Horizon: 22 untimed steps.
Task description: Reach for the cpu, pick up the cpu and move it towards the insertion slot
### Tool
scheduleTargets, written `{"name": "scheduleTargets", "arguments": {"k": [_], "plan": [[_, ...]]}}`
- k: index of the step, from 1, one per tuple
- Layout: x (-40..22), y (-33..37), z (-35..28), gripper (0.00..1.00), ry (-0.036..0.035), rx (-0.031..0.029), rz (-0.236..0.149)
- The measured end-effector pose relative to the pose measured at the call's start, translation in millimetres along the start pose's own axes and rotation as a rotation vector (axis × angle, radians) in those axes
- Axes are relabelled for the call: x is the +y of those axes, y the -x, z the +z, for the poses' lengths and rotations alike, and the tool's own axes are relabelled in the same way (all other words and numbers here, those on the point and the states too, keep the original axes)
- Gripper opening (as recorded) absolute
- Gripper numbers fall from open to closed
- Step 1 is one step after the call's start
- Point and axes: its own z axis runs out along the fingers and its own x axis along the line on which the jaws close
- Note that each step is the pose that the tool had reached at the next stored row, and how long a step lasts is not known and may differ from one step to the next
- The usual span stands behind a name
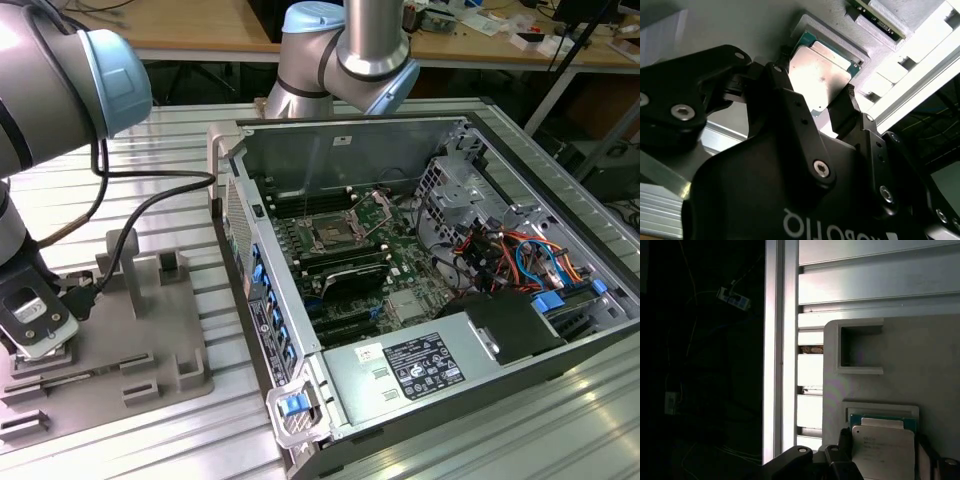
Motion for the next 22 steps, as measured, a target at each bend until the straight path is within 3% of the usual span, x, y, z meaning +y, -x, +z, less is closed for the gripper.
{"name": "scheduleTargets", "arguments": {"k": [22], "plan": [[0.2,0.0,-7.5,0.55,0.0000,0.0000,0.000]]}}
